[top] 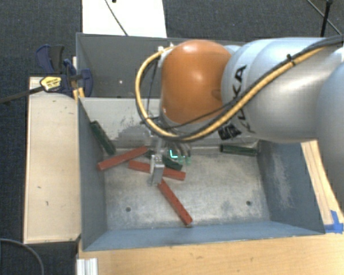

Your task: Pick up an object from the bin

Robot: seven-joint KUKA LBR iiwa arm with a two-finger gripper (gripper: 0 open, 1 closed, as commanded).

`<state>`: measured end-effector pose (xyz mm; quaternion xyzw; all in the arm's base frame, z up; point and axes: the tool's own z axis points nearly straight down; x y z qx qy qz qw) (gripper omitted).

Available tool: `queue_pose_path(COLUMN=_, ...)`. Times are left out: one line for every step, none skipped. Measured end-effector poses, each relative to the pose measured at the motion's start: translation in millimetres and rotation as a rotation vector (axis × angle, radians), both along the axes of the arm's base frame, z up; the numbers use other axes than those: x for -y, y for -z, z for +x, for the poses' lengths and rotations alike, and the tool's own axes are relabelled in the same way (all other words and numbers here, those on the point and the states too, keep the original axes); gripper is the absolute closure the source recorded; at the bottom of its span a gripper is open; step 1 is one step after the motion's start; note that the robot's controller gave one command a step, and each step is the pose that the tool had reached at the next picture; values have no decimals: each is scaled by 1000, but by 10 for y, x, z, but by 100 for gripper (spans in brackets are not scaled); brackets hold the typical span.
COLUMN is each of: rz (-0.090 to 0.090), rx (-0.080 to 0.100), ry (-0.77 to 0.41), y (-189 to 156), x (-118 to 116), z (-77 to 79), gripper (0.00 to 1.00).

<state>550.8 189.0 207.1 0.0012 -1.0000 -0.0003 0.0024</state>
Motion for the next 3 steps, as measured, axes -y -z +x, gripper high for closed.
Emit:
queue_pose_path(rz=2, rx=7, ry=5, y=-40, x=9, z=20, gripper=100)
queue_pose_path(rz=-2, rx=4, ry=-11, y=324, x=324, z=61, gripper=100)
queue_pose_path(rz=1, rx=7, ry=-10, y=302, x=300, z=62, gripper=0)
